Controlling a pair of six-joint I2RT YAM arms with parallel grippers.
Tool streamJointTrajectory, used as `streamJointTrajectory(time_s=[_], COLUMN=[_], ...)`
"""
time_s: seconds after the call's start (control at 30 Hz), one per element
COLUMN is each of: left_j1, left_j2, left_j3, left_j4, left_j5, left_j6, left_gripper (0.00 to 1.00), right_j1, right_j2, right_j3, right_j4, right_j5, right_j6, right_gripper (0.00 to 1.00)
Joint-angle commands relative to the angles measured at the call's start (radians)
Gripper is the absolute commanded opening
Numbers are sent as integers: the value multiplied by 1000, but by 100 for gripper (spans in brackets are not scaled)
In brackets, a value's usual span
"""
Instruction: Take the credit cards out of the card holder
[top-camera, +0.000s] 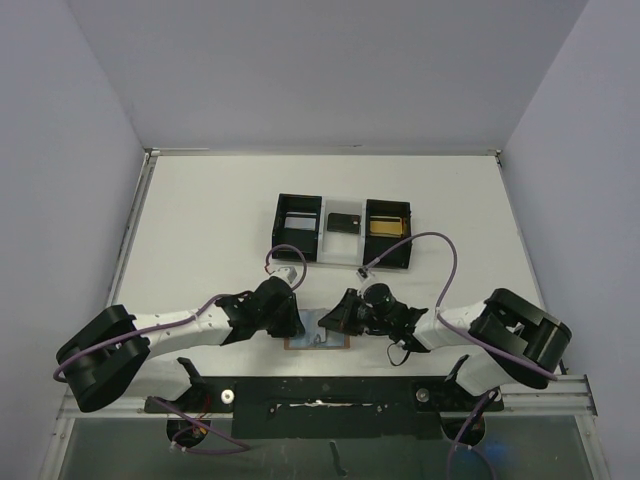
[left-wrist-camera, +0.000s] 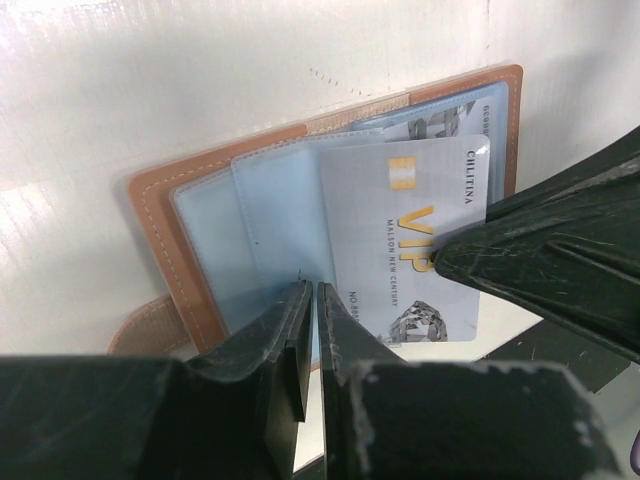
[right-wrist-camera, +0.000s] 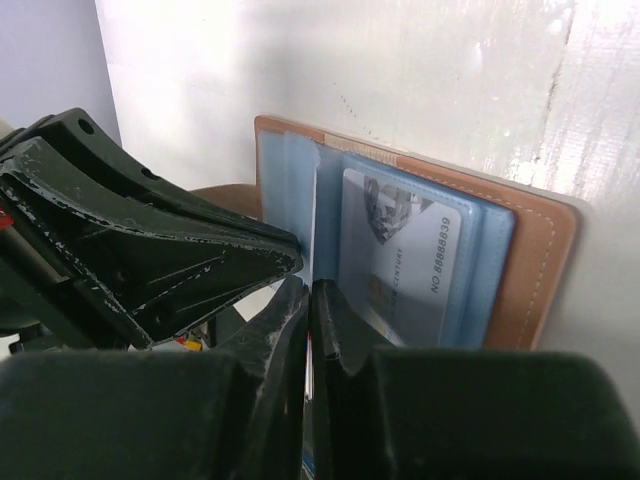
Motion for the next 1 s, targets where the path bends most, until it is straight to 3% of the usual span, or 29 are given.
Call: streamJointTrajectory(time_s=[0.0, 0.2, 0.33, 0.53, 0.77, 0.97], left_j1=[-3, -5, -5, -4, -2, 0], left_j2=[19, 38, 32, 22, -43, -138], left_j3=[-2, 8, 4, -24, -1, 25], left_j4=[-48, -42, -39, -39, -92, -125], left_j5=[-46, -34, -28, -36, -95, -139], left_j6=[43, 45, 44, 38, 33, 32], left_gripper=[8, 7, 7, 7, 7, 14], right_j1=[-9, -8, -8, -17, -73, -93], right_j2=[-54, -8, 14, -33, -200, -348], right_j3=[4, 34, 57, 61, 85, 97], right_j4=[-30, -28, -21, -70, -331, -390], right_j5=[18, -7, -34, -25, 59, 94], right_j6=[-23, -19, -29, -59, -188, -295], right_gripper=[3, 14, 16, 0, 0, 0])
